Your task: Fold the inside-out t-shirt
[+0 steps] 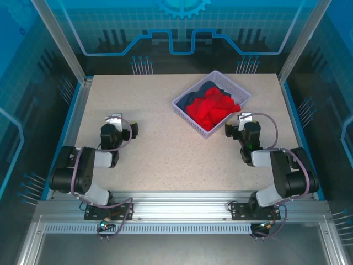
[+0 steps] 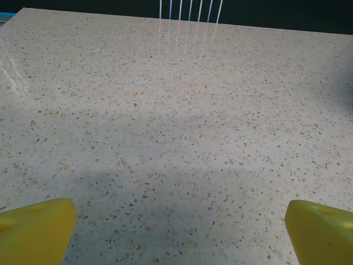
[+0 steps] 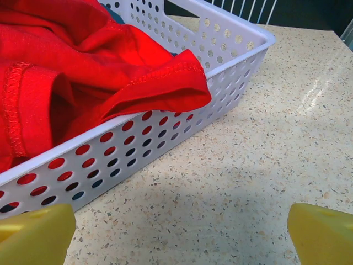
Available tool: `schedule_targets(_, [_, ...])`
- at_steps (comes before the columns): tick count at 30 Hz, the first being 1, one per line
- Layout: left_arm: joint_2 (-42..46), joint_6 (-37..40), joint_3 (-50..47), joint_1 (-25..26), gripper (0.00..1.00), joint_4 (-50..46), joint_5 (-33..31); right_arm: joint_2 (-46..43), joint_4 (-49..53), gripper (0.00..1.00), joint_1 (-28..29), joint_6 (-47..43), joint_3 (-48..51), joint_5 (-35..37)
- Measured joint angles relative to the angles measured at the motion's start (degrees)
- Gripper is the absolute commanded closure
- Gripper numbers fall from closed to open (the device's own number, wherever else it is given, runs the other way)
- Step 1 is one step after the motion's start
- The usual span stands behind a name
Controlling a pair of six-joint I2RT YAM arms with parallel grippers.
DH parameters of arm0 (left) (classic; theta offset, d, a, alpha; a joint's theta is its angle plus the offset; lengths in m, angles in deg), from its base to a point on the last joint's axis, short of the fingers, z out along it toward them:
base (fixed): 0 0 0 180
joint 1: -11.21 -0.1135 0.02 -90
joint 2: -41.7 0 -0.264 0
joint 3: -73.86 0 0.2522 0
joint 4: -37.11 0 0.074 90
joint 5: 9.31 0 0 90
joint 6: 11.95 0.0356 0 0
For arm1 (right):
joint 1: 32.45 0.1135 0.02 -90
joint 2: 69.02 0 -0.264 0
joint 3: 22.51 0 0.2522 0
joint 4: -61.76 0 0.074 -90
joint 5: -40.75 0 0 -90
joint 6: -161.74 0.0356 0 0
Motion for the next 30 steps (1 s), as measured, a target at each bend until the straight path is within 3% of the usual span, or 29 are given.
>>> schedule_targets(30, [2.5, -0.4, 0.0, 0.0, 0.01, -2.8, -1.9, -2.1, 2.8, 0.0, -0.1, 0.3, -0.1, 0.6])
